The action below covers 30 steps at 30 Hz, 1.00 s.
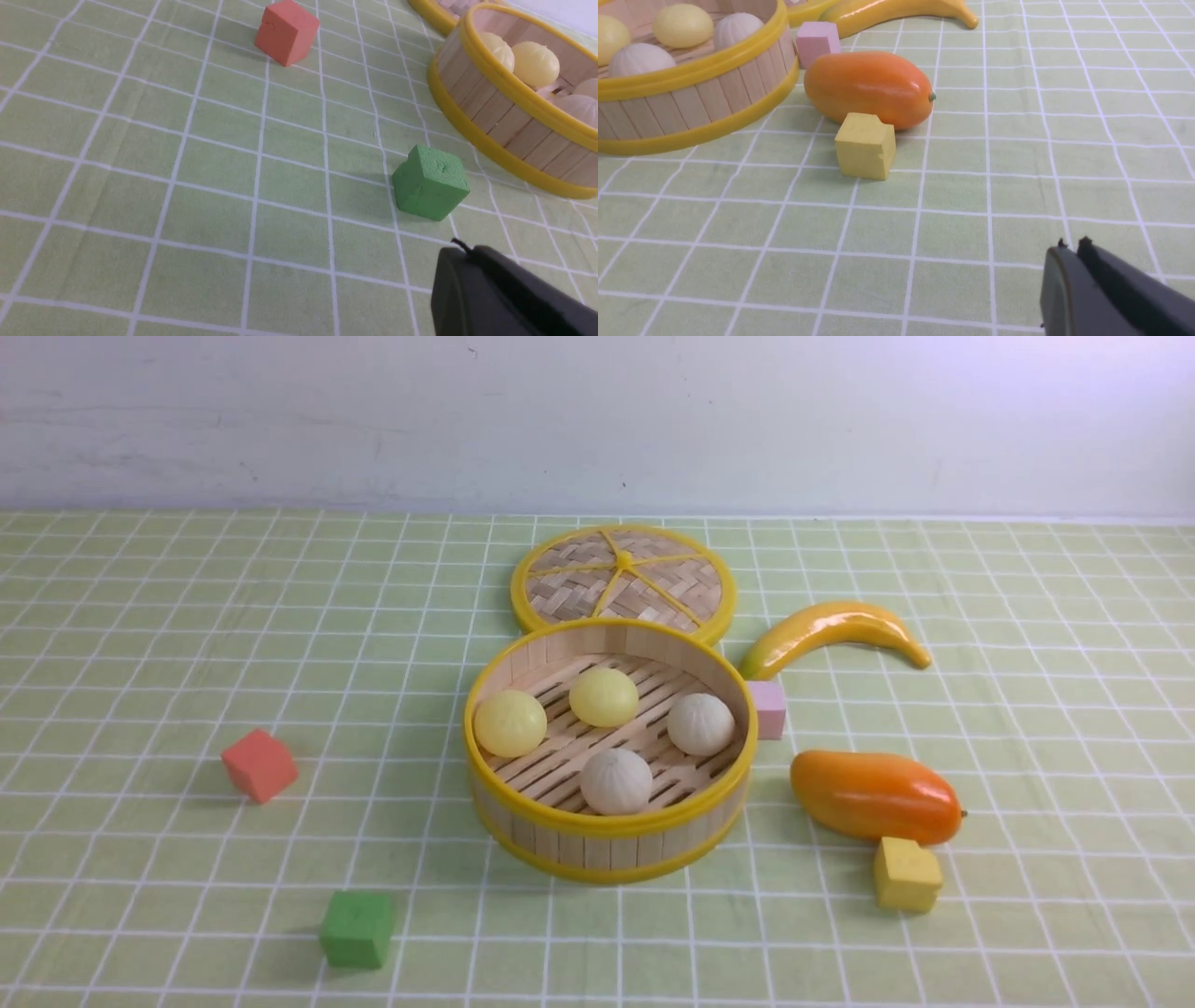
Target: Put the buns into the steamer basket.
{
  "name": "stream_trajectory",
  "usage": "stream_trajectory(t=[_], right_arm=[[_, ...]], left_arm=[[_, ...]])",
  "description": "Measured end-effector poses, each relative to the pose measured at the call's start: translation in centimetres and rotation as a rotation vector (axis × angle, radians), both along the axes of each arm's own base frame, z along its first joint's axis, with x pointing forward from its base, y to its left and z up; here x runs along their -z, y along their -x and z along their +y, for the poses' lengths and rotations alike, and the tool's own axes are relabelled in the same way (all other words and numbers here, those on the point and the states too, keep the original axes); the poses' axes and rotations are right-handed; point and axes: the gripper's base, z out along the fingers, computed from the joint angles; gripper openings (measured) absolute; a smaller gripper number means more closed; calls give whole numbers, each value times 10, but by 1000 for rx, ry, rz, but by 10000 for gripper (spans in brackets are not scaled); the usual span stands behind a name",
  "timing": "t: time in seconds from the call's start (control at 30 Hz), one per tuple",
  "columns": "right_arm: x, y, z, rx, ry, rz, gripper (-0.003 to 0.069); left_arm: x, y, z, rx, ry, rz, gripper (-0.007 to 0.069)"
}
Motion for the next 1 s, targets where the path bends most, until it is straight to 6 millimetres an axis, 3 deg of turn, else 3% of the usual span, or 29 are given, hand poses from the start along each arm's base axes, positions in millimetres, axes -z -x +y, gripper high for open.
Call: stream_trajectory(t=[1.0], right_arm=[[0, 0, 0, 0, 0, 0, 65]], left_arm=[[0, 0, 0, -1, 4, 0, -13]])
